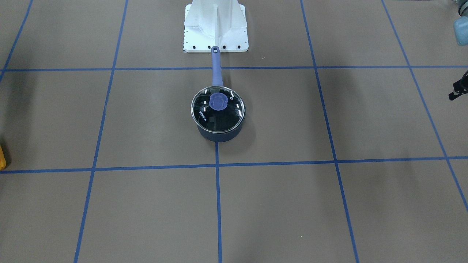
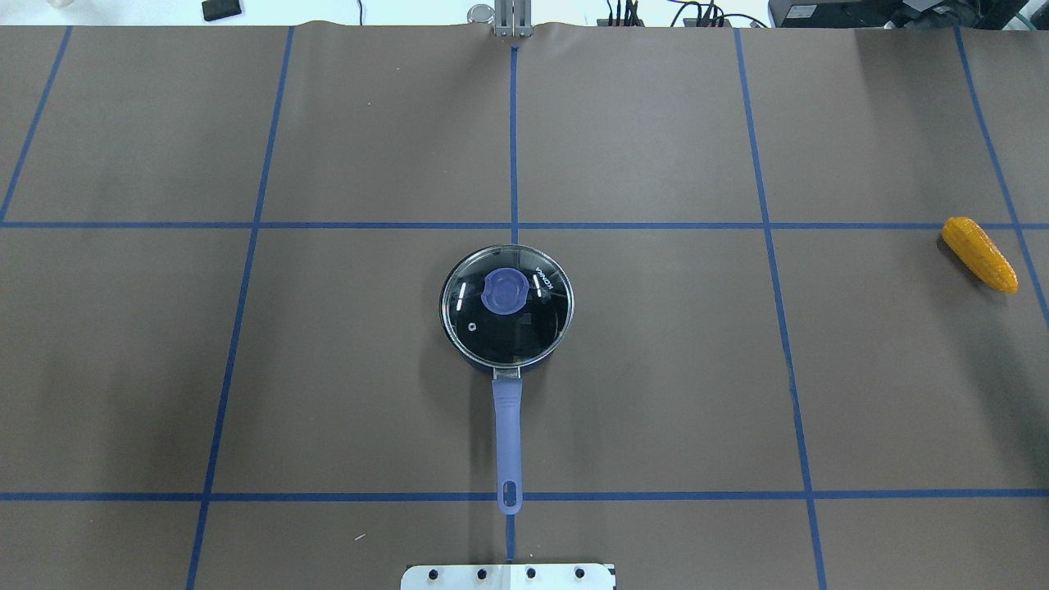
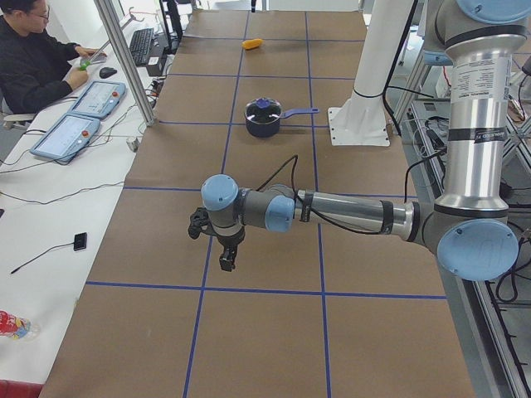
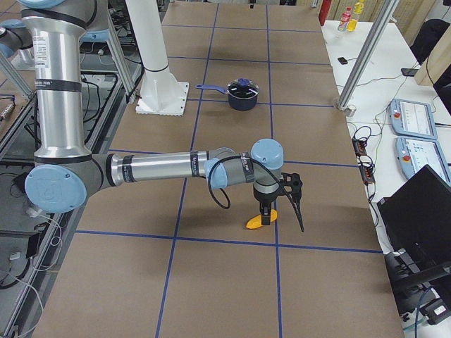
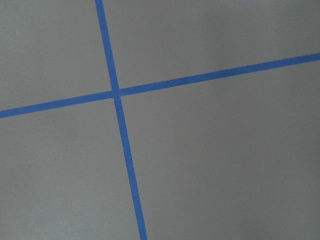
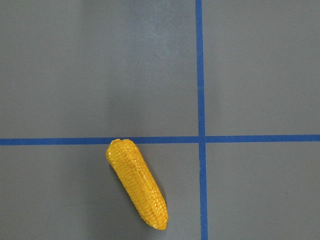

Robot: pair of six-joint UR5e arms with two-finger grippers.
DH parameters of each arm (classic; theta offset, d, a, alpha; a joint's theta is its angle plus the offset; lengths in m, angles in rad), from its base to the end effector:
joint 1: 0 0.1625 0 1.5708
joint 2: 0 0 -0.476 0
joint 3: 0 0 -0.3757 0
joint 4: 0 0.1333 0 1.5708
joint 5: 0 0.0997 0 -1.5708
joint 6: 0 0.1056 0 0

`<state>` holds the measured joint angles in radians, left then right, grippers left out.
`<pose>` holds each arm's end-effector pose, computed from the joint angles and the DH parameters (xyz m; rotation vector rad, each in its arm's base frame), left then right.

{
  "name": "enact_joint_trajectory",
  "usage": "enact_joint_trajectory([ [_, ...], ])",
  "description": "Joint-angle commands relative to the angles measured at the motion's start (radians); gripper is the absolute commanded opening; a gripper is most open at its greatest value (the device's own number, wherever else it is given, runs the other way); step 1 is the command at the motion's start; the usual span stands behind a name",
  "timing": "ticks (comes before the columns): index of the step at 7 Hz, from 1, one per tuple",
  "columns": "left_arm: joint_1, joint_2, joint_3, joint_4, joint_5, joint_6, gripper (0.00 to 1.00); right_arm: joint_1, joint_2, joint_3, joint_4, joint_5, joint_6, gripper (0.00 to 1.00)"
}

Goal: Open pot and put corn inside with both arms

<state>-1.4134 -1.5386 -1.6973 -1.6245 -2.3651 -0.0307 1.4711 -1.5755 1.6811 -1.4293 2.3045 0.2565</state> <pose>0.0161 -0.4715 0.6614 0.0651 0.8035 0.1786 0.0138 -0.4910 0.6506 0.1028 -0.7600 0.0584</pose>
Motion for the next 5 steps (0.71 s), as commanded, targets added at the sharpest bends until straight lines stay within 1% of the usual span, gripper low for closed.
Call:
enact_joint_trajectory([
  [1, -0.004, 0.000, -0.001, 0.000, 0.001, 0.000, 0.99, 0.000, -0.006, -0.001, 0.003, 0.000, -0.005, 1.00],
  [3, -0.004, -0.008, -0.002, -0.002, 0.000, 0.000, 0.99, -0.002, 0.006, -0.006, 0.004, -0.002, -0.006, 1.00],
  [4, -0.002, -0.030, -0.005, 0.003, 0.000, -0.008, 1.00, -0.009, 0.043, -0.032, 0.006, -0.010, -0.006, 1.00],
  [5, -0.001, -0.088, 0.002, 0.005, -0.002, -0.070, 1.00, -0.020, 0.058, -0.024, 0.004, -0.008, -0.012, 1.00],
])
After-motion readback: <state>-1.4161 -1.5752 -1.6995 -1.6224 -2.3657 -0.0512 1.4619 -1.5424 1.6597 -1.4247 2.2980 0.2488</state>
